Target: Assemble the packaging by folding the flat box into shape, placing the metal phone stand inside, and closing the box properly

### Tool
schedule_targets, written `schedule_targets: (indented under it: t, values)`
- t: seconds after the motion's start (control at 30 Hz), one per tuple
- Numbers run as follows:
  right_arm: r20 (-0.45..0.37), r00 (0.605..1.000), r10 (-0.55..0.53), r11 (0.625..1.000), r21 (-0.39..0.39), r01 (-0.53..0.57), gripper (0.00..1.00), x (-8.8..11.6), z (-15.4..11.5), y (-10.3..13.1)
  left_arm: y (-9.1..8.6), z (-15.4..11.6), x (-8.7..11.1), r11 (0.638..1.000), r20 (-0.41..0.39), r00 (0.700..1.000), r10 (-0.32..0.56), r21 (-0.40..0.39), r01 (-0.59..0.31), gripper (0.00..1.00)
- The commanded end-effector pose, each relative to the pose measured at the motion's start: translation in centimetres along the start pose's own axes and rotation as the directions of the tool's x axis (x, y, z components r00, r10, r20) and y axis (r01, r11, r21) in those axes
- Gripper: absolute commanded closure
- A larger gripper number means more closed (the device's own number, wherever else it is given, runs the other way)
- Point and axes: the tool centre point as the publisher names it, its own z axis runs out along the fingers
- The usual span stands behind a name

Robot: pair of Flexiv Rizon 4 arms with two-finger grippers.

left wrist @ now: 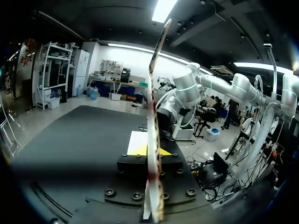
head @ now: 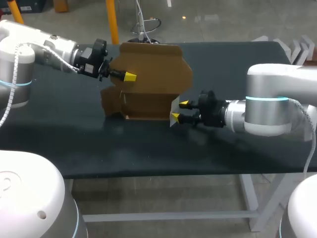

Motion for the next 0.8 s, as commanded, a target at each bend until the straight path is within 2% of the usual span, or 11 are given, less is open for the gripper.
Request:
schedule_targets:
  t: [0.03, 0.4, 0.6, 0.67, 0.8]
  values:
    - [0.067, 0.998, 0.008, 1.0, -0.02, -0.007, 0.39, 0.2, 0.9, 0.0, 0.1, 0.2, 0.0, 1.0, -0.003, 1.0, 0.0, -0.002, 0.0, 1.0]
    - [0.209, 0.976, 0.06, 0.998, -0.027, -0.056, 0.35, -0.6, 1.9, 0.1, 0.1, 0.2, 0.0, 1.0, -0.003, 1.0, 0.0, -0.002, 0.0, 1.0]
    - [0.276, 0.957, 0.087, 0.996, -0.039, -0.08, 0.4, -1.0, 2.0, 0.2, 0.1, 0.2, 0.0, 1.0, -0.003, 1.0, 0.0, -0.002, 0.0, 1.0]
    - [0.297, 0.95, 0.091, 0.996, -0.034, -0.084, 0.46, -1.2, 2.1, 0.3, 0.1, 0.2, 0.0, 1.0, -0.003, 1.0, 0.0, -0.002, 0.0, 1.0]
    - [0.345, 0.932, 0.106, 0.994, -0.031, -0.102, 0.5, -1.4, 2.4, 0.2, 0.1, 0.2, 0.0, 1.0, -0.003, 1.0, 0.0, -0.002, 0.0, 1.0]
